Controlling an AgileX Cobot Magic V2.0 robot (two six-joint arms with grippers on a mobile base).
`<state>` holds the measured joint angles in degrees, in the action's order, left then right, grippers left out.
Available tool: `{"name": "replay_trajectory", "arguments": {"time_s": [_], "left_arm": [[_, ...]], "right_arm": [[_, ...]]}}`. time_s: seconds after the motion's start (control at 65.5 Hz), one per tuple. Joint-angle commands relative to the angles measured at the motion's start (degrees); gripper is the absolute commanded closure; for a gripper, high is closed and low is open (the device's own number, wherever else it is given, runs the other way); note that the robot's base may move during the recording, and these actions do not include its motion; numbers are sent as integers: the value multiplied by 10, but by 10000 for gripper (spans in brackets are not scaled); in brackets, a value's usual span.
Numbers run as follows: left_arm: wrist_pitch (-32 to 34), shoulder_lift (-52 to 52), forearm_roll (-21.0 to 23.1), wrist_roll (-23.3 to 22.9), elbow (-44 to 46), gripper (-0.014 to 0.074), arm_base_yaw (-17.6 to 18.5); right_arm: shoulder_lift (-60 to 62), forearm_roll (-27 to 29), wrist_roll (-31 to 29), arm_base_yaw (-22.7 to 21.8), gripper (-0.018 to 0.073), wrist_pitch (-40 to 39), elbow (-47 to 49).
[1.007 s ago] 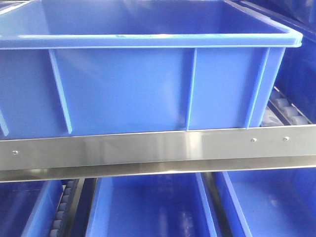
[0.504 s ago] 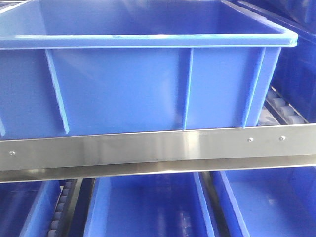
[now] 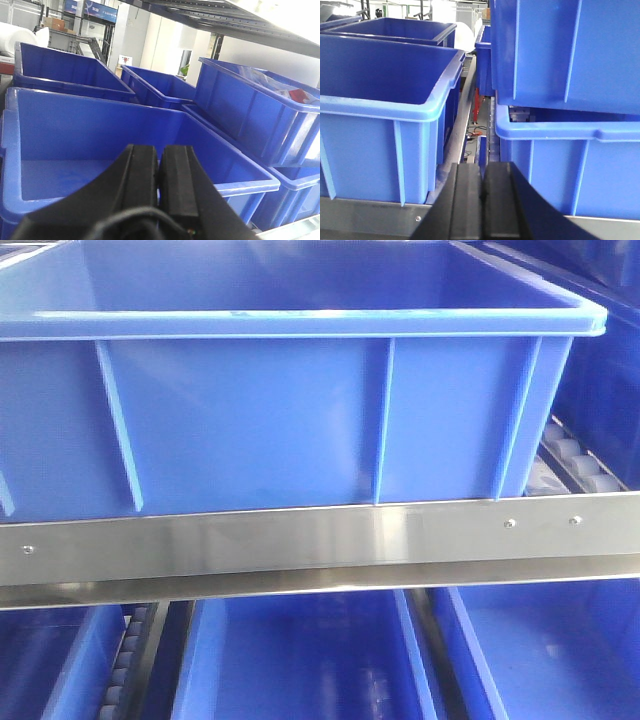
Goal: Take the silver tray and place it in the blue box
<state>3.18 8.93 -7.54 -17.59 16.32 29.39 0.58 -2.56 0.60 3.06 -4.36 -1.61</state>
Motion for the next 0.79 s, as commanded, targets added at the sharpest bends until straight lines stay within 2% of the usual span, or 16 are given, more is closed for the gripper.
{"name": "replay_trajectory", "arguments": {"time_s": [0.0,0.778], "left_arm": [[48,8,-1,0,16,603,1],[42,8,-1,0,16,602,1]], "right_arm": [[12,-5,-6,-3,508,-60,10],[12,-5,-6,-3,508,-58,10]]}}
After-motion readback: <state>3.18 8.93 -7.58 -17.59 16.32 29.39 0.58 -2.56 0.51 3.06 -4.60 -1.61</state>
